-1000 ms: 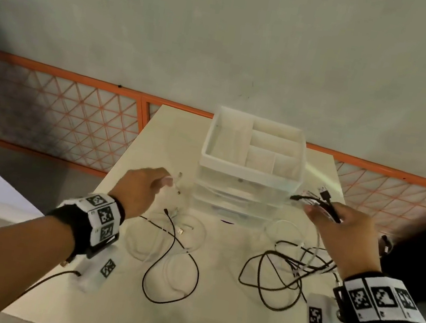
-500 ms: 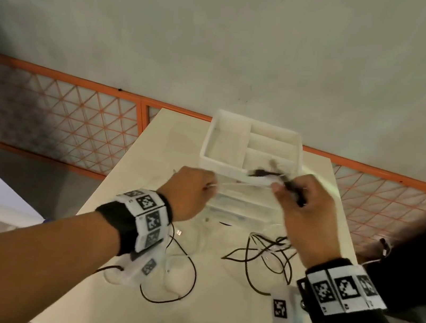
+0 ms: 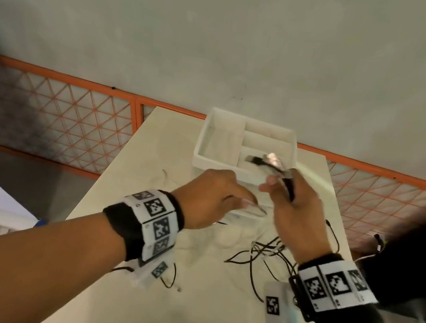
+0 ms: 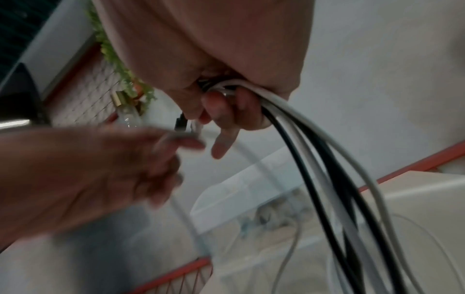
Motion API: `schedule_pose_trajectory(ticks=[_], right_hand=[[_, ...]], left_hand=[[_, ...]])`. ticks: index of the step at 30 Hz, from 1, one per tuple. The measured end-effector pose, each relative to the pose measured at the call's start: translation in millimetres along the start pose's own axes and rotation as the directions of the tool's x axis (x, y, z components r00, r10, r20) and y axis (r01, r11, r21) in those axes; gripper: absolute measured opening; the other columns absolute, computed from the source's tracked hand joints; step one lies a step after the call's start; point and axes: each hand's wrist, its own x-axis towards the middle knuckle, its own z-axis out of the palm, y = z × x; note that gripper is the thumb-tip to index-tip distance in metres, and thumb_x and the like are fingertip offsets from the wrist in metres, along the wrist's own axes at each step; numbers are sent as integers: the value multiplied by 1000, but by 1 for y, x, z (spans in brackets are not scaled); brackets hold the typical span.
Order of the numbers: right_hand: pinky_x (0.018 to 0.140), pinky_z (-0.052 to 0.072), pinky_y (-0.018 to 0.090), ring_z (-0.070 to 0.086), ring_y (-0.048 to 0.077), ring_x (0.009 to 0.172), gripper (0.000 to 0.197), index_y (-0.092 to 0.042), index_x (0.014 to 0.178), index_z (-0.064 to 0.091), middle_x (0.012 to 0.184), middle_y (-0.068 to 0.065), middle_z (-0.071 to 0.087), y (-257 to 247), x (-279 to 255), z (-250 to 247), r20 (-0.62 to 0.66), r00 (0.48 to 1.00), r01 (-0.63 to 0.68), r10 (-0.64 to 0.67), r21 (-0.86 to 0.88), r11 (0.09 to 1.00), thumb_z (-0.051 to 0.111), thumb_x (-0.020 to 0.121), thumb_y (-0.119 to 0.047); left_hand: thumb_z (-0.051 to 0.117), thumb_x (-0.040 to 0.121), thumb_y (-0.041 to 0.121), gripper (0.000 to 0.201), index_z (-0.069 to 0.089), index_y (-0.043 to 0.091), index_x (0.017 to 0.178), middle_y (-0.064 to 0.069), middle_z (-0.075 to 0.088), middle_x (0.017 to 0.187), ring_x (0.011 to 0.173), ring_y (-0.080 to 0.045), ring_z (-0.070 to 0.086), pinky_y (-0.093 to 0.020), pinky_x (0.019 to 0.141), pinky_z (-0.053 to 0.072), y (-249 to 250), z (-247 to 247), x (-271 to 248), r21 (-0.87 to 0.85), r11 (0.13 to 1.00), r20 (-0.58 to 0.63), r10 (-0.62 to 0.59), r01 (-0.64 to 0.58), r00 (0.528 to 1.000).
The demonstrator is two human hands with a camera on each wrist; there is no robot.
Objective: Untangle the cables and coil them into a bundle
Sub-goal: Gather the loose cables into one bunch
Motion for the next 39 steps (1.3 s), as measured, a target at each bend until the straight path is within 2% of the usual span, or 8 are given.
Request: schedule_pose_trajectory(ticks=[4,9,17,20,26,30,35,39], right_hand=[[54,45,35,55,20,56,20,-17,86,50,62,-1,59,3,-5,19,27,1000,10,-10,-10,1000,53,102,-28],[48,42,18,54,4,49,19,-20,86,51,67,3,64,21,-4,-8,50,995,-82,81,13,997,51,103,-29],[61,54,24,70,13,66,13,-22,98,52,79,-2,75,8,-12,29,266,962,-62,59,3,998,46,105,-32],[51,44,28,52,10,48,19,-23,90,46,64,0,61,1,-15,45,290,954,-96,72,70,993,45,105,-35],[58,39,29,43,9,55,32,-23,72,48,58,-12,46,9,-14,48,385,918,-131,95,68,989,55,101,-35],[59,40,30,48,11,58,11,-18,80,58,63,-12,54,5,-12,56,484,871,-124,90,40,991,67,86,-17],[56,40,18,56,7,64,34,-31,80,48,69,-14,55,-10,-10,68,531,847,98,-15,-129,987,59,83,1],[51,42,13,61,6,72,34,-28,98,52,82,-11,63,-5,-9,72,472,874,-73,114,-105,992,67,79,-4]], left_hand=[[65,92,18,8,68,12,89,6,60,77,67,-4,53,-16,62,40,-1,9,7,-88,990,-144,-123,112,982],[45,103,17,23,63,20,87,13,57,78,68,-1,50,-12,63,35,-51,14,-29,-3,916,72,-399,400,914],[59,97,23,22,77,12,104,-2,60,83,78,-17,56,-19,67,33,-23,12,-8,37,986,-18,-162,163,987],[70,89,29,22,75,13,102,9,63,84,74,-5,56,-6,63,37,-20,12,-4,-149,941,-126,-321,302,939],[63,88,4,64,34,23,141,-5,59,121,97,-27,69,-43,87,59,-25,5,-15,-623,592,135,-563,512,815],[49,100,25,25,57,11,120,-11,67,99,88,-22,66,-45,97,53,-18,6,-13,-868,179,299,-554,462,777],[58,86,61,49,63,25,119,2,69,112,105,-17,66,-41,98,52,-17,20,-11,-550,683,221,-435,480,873],[62,94,35,21,69,22,110,-1,70,98,90,-21,73,-43,85,60,-26,19,-10,-586,677,87,-493,445,865]])
